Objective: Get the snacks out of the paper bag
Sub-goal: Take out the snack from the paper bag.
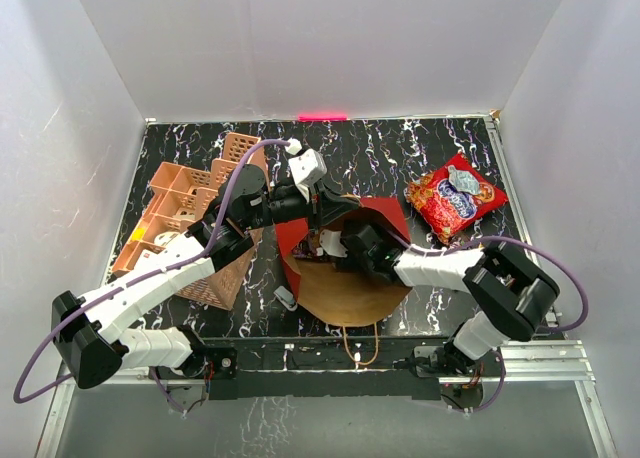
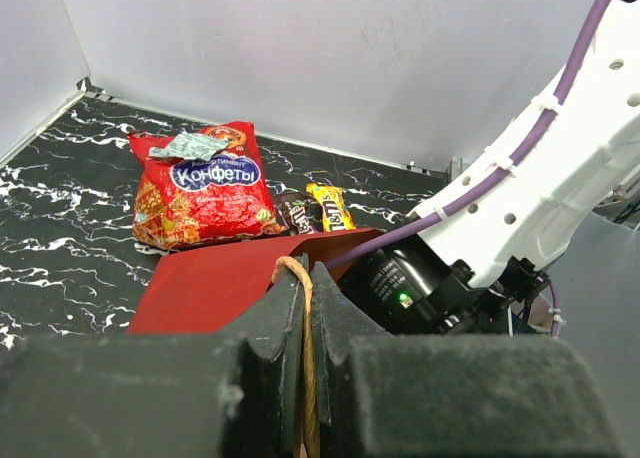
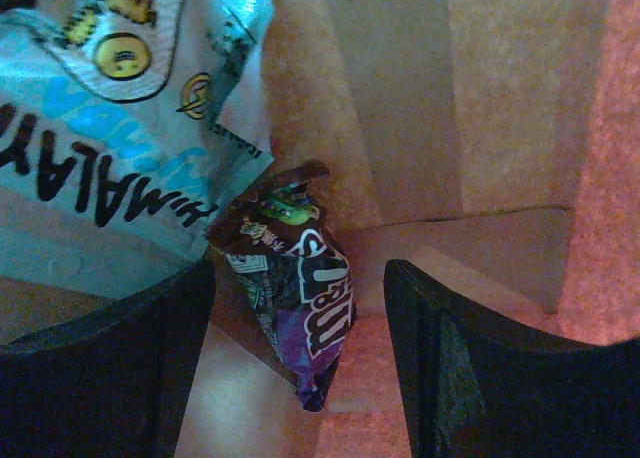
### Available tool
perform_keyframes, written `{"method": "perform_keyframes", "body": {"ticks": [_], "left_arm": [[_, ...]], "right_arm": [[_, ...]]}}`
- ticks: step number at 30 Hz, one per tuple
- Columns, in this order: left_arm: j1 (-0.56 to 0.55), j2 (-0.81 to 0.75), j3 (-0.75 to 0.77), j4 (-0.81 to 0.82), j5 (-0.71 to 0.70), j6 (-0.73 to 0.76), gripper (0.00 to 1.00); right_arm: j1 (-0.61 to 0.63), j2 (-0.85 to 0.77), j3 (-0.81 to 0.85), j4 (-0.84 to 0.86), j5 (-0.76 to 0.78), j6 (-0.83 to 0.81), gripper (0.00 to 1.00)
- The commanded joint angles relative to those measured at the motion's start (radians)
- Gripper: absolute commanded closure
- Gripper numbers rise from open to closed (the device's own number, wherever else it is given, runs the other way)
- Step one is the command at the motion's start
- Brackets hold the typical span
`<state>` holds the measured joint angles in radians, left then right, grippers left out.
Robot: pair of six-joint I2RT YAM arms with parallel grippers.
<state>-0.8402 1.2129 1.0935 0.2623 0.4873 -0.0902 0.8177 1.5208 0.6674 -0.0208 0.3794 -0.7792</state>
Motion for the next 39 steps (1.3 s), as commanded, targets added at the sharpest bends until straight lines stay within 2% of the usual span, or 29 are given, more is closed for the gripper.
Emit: {"method": "perform_keyframes", "body": {"ticks": [1, 3, 8, 16, 20, 27, 34, 39], "left_arm": [[-0.003, -0.047, 0.005, 0.057, 0.024, -0.003, 1.0], [-0.003, -0.047, 0.005, 0.057, 0.023, -0.002, 1.0], [-0.003, -0.045, 0.004, 0.056, 0.02, 0.001, 1.0], [-0.003, -0.025, 0.002, 0.055, 0.015, 0.004, 1.0], [-0.003, -0.02, -0.001, 0.052, 0.003, 0.01, 1.0], [-0.003, -0.015, -0.006, 0.048, -0.029, 0.022, 1.0], [-0.003, -0.015, -0.015, 0.042, -0.087, 0.039, 1.0], [-0.003, -0.016, -0.018, 0.037, -0.112, 0.053, 1.0]], "right_arm": [[-0.05, 0.044, 0.004, 0.123, -0.033, 0.013, 0.29], [-0.065, 0.067, 0.008, 0.146, -0.042, 0.012, 0.3], [-0.079, 0.103, 0.02, 0.187, -0.061, 0.019, 0.4], [-0.08, 0.081, 0.019, 0.208, -0.138, 0.03, 0.76], [-0.079, 0.021, 0.012, 0.174, -0.221, 0.057, 0.85], [-0.072, -0.218, -0.047, 0.061, -0.385, 0.069, 0.9], [-0.065, -0.56, -0.057, -0.175, -0.682, 0.031, 0.93], [-0.066, -0.812, -0.032, -0.342, -0.817, 0.083, 0.93]]}}
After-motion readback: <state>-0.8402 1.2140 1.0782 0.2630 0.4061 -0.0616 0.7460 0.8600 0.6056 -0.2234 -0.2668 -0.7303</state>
